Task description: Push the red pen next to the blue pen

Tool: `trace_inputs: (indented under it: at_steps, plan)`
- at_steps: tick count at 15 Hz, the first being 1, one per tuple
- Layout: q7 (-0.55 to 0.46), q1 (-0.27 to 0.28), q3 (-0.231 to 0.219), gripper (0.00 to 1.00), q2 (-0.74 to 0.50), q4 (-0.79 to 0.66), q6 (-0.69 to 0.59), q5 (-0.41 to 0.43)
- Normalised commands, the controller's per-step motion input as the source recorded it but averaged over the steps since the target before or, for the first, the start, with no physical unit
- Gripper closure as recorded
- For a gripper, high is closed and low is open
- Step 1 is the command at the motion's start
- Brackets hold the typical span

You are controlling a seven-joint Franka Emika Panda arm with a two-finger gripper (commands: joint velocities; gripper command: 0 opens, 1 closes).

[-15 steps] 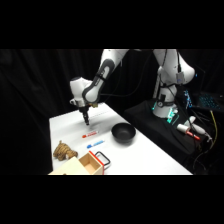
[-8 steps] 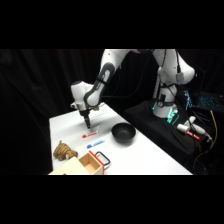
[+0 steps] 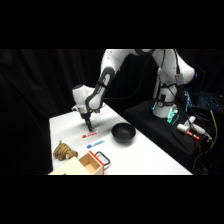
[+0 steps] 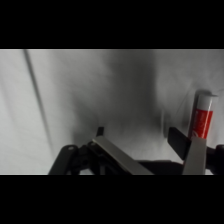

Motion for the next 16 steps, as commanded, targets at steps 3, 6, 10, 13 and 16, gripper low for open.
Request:
trace_inputs:
  at_steps: [3, 6, 10, 13, 16]
  plan:
    - [-0.1, 0.016, 0.038, 0.0, -0.03, -0.1, 0.19, -0.07]
    - [-0.07, 0.047, 0.033, 0.0, -0.06, -0.14, 0.19, -0.084]
    - [-0.04, 0.075, 0.032, 0.0, -0.1, -0.2, 0.2, -0.097]
    - [0.0, 0.108, 0.029, 0.0, -0.12, -0.26, 0.21, -0.115]
    - [0.02, 0.106, 0.037, 0.0, -0.12, -0.27, 0.2, -0.099]
